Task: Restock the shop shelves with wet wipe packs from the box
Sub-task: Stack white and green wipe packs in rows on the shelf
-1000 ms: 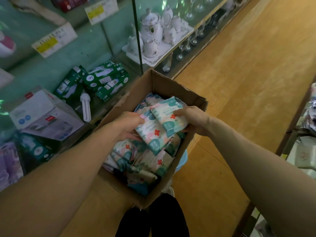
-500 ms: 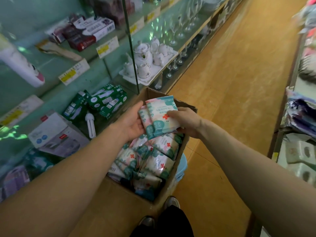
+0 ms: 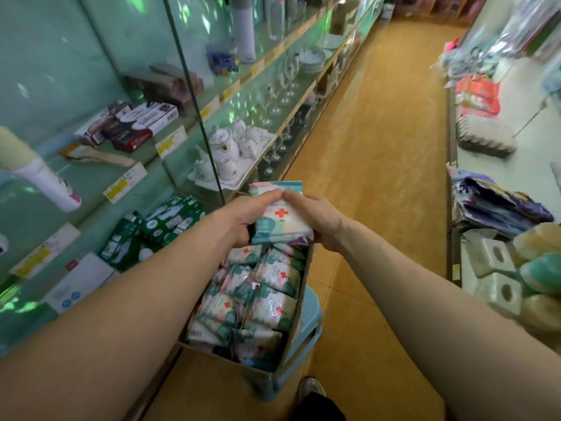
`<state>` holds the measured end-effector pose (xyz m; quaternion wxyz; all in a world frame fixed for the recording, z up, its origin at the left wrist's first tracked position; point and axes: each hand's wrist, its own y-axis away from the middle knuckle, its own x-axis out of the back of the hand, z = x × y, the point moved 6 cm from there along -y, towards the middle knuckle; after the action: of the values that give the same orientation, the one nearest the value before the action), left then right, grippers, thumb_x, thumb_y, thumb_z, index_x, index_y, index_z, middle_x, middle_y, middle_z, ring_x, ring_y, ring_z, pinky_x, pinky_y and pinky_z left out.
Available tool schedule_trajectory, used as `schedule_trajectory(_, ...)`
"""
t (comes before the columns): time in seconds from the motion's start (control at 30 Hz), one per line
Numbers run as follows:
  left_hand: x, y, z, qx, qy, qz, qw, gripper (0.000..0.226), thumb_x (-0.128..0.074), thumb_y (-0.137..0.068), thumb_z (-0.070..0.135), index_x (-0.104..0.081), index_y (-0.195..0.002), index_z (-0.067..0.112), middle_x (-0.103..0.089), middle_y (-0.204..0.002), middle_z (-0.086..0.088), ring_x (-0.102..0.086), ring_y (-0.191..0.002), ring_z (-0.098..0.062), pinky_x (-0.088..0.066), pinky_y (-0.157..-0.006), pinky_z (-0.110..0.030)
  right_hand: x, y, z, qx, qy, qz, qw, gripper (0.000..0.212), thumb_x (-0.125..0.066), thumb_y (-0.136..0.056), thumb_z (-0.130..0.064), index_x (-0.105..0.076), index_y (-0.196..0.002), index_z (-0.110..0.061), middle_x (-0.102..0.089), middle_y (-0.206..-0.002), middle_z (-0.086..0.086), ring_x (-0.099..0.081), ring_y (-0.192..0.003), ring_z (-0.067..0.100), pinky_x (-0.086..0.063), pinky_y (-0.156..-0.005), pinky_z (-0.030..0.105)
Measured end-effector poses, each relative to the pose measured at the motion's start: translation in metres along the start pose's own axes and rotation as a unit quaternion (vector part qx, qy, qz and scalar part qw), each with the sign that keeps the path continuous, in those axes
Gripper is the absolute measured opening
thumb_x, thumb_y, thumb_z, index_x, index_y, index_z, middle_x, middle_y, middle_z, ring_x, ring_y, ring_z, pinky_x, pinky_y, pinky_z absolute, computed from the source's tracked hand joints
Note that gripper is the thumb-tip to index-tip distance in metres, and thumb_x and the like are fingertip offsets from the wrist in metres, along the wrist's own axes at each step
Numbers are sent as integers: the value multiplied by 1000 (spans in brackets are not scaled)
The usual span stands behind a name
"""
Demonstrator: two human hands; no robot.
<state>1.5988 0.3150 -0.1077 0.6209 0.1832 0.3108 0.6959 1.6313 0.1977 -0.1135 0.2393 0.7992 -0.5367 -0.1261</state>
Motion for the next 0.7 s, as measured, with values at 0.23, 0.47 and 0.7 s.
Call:
schedule_trajectory(0.23, -42, 45, 28, 14, -82, -137, 987, 30, -59, -91, 33, -61, -107, 7, -70, -91, -13, -68, -79, -24, -58, -71, -41, 54, 48, -25, 50, -104, 128, 985, 37, -61, -92, -34, -58, -116, -7, -71, -87, 5, -67, -63, 16, -55, -55, 25)
schedule_trajectory(0.47, -147, 73, 59, -34, -90, -210, 973, 34, -55, -93, 14, -53, -125, 5, -66, -106, -17, -67, -91, -29, -58, -70, -43, 150, 133, -57, 138, -118, 235, 955, 57, -70, -86, -31, -40, -131, -13, -68, -102, 7, -71, -62, 13, -52, -46, 24)
schedule_trajectory(0.7, -293, 114, 56, -53, -156, -287, 944, 24, -63, -88, 14, -59, -110, 6, -69, -93, -12, -69, -81, -24, -60, -64, -34, 275, 254, -58, 158, -1, 407, 900, 39, -74, -81, -29, -50, -107, -12, -60, -93, -1, -60, -78, 12, -52, -68, 32)
